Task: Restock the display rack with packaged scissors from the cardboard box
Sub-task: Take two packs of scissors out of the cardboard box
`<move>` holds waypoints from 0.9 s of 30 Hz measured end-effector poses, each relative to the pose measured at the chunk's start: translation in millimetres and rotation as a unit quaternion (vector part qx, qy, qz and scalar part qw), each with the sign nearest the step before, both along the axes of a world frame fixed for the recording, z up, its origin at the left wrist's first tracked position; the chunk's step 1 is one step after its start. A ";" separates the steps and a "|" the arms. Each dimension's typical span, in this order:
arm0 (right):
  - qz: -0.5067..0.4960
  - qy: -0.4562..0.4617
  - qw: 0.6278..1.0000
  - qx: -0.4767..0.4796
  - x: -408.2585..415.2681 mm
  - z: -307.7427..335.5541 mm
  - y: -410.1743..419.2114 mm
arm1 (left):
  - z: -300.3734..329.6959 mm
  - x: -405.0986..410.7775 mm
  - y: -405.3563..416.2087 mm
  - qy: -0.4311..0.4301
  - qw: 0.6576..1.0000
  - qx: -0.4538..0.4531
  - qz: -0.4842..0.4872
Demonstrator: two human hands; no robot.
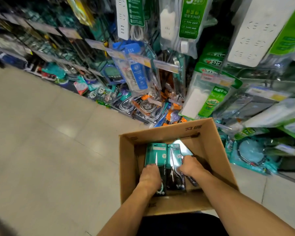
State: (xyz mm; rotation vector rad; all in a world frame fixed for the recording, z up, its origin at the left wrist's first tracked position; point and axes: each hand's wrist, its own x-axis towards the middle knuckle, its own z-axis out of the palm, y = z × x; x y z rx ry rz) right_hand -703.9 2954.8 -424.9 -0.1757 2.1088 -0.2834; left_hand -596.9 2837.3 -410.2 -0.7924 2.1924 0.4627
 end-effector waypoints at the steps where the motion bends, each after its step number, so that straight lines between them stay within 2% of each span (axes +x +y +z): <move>1: -0.002 -0.002 1.000 -0.006 0.1 -0.1 -0.7 | -1.6 0.2 1.0 0.005 1.000 0.002 0.030; 4: -0.012 -0.016 1.000 -0.019 -1.4 -1.9 -3.3 | -4.7 -1.0 1.3 0.032 0.994 0.005 0.107; 14: -0.018 -0.039 0.999 -0.031 -2.1 -6.8 -2.9 | -11.1 -1.6 -10.1 0.073 0.960 0.034 0.270; 18: -0.012 -0.061 0.997 -0.047 -6.7 -5.0 1.7 | -11.8 -0.7 -15.3 0.109 0.945 0.046 0.305; 22: 0.005 -0.057 0.998 -0.027 -11.2 4.4 2.1 | -5.4 -3.5 -17.9 0.097 0.944 0.075 0.307; 27: -0.028 -0.053 0.998 -0.024 -12.5 19.9 7.6 | 7.2 -4.2 -17.8 0.122 0.939 0.123 0.297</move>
